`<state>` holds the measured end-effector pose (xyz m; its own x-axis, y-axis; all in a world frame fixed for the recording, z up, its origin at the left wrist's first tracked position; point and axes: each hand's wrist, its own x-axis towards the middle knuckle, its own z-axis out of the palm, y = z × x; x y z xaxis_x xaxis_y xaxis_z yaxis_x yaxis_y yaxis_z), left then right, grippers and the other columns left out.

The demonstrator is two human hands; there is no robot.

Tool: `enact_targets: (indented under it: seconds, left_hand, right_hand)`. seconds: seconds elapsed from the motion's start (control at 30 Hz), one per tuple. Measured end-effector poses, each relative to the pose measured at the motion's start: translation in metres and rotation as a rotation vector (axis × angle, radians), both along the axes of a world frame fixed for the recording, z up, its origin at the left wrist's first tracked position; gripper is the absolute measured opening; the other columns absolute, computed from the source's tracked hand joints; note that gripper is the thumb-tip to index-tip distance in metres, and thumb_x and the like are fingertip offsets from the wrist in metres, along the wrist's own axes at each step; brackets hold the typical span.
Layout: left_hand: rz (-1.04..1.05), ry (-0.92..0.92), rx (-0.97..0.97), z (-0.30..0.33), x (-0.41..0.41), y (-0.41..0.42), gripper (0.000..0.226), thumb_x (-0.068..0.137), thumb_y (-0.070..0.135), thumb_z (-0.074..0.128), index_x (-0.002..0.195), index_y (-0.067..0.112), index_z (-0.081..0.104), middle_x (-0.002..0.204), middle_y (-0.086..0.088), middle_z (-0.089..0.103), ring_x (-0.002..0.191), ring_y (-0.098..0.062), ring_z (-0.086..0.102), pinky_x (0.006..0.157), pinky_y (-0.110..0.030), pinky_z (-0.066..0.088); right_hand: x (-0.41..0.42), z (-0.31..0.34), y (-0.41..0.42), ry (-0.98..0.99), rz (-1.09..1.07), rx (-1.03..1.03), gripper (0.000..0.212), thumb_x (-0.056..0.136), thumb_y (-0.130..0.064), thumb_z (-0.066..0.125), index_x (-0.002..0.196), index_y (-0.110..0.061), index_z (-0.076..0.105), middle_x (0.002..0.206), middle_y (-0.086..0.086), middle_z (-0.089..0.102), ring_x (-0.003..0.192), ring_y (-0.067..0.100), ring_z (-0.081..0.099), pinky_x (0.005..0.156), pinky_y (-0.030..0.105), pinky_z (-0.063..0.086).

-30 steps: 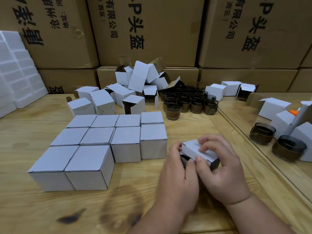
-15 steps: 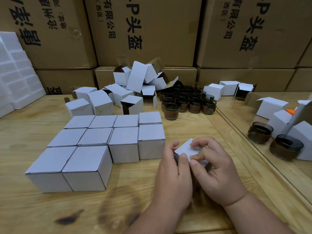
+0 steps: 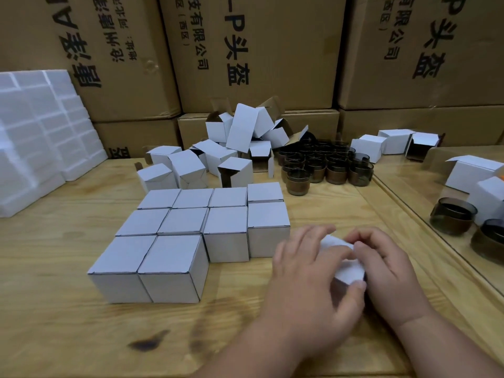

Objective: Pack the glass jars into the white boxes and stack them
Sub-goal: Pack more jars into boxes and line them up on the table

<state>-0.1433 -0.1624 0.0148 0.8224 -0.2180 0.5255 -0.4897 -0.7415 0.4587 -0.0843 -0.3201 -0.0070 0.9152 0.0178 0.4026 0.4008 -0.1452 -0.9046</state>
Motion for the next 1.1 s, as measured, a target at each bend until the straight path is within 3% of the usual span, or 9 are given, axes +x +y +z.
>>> enact_targets:
  seconds: [0.13, 0.3, 0.47, 0.57, 0.9, 1.1]
  left_hand:
    - [-0.212, 0.091, 0.289, 0.030, -0.007, 0.021, 0.039, 0.098, 0.051, 0.057, 0.136, 0.042, 0.055, 0.158, 0.014, 0.037, 0.147, -0.010, 0.028, 0.114, -0.031, 0.019]
    - [-0.237, 0.111, 0.528, 0.044, -0.021, 0.046, 0.039, 0.104, 0.057, 0.042, 0.140, 0.051, 0.056, 0.157, 0.011, 0.040, 0.145, -0.014, 0.031, 0.109, -0.039, 0.033]
    - [-0.195, 0.048, 0.624, 0.046, -0.040, 0.085, 0.042, 0.098, 0.064, 0.050, 0.139, 0.055, 0.053, 0.153, 0.009, 0.048, 0.138, -0.016, 0.046, 0.102, -0.037, 0.048]
    - [-0.130, 0.012, 0.667, 0.046, -0.048, 0.106, 0.041, 0.091, 0.055, 0.062, 0.132, 0.053, 0.059, 0.142, 0.009, 0.059, 0.123, -0.016, 0.060, 0.088, -0.037, 0.058]
    - [0.203, 0.028, 0.811, 0.049, -0.038, 0.129, 0.035, 0.079, 0.051, 0.069, 0.113, 0.047, 0.073, 0.110, 0.005, 0.072, 0.090, -0.019, 0.071, 0.070, -0.036, 0.058]
    - [0.248, -0.009, 0.835, 0.045, -0.032, 0.133, 0.035, 0.083, 0.052, 0.073, 0.117, 0.046, 0.071, 0.111, 0.007, 0.070, 0.092, -0.019, 0.070, 0.074, -0.036, 0.057]
  right_hand:
    - [-0.006, 0.001, 0.003, -0.004, 0.174, 0.011, 0.029, 0.107, -0.017, 0.046, 0.094, -0.023, 0.072, 0.087, 0.009, 0.071, 0.082, 0.026, 0.067, 0.069, 0.032, 0.054]
    - [-0.005, -0.002, 0.004, 0.037, 0.099, 0.092, 0.039, 0.110, -0.014, 0.039, 0.086, -0.025, 0.069, 0.066, 0.017, 0.066, 0.053, 0.023, 0.055, 0.047, 0.023, 0.044]
    - [0.000, -0.006, 0.002, 0.059, 0.071, 0.159, 0.046, 0.112, -0.018, 0.032, 0.083, -0.025, 0.067, 0.063, 0.023, 0.065, 0.047, 0.029, 0.058, 0.041, 0.022, 0.040]
    - [0.001, -0.006, 0.002, 0.063, 0.067, 0.162, 0.045, 0.112, -0.020, 0.032, 0.083, -0.025, 0.067, 0.063, 0.024, 0.064, 0.046, 0.030, 0.058, 0.041, 0.022, 0.040]
    - [-0.001, -0.005, 0.000, 0.072, 0.058, 0.103, 0.043, 0.111, -0.025, 0.033, 0.085, -0.024, 0.068, 0.065, 0.024, 0.065, 0.049, 0.033, 0.059, 0.042, 0.022, 0.041]
    - [-0.001, -0.005, -0.001, 0.081, 0.052, 0.079, 0.044, 0.111, -0.025, 0.033, 0.084, -0.024, 0.068, 0.065, 0.023, 0.065, 0.048, 0.030, 0.059, 0.042, 0.023, 0.041]
